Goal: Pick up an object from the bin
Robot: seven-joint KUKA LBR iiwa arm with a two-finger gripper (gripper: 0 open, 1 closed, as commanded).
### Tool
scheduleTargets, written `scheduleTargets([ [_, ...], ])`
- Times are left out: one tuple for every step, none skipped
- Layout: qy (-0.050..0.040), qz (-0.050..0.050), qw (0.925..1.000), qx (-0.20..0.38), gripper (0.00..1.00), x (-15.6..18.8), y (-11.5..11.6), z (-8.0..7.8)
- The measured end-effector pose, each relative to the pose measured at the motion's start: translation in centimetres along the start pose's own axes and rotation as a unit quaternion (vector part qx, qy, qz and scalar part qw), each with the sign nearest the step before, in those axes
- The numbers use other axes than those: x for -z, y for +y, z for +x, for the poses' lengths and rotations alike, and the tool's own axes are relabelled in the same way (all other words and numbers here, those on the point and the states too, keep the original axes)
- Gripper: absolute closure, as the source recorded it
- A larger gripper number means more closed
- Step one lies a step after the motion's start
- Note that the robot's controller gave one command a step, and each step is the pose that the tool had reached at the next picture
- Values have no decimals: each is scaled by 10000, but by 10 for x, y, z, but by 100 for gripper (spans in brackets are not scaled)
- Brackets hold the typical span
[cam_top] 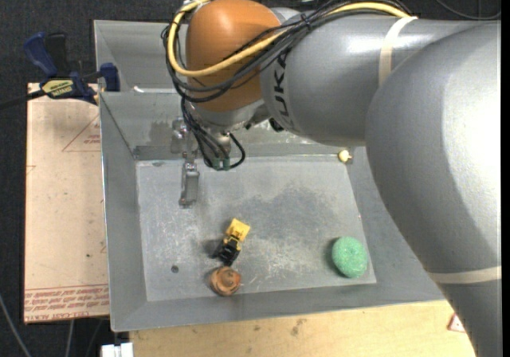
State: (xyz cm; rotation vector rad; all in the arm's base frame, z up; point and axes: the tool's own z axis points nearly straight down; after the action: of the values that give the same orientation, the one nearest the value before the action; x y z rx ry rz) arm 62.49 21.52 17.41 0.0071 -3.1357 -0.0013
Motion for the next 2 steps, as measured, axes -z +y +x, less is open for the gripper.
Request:
scheduleTargets([
  [-35,-5,10000,-18,0,5,-1,-2],
  [-45,-1,9975,699,0,-40,-23,45],
])
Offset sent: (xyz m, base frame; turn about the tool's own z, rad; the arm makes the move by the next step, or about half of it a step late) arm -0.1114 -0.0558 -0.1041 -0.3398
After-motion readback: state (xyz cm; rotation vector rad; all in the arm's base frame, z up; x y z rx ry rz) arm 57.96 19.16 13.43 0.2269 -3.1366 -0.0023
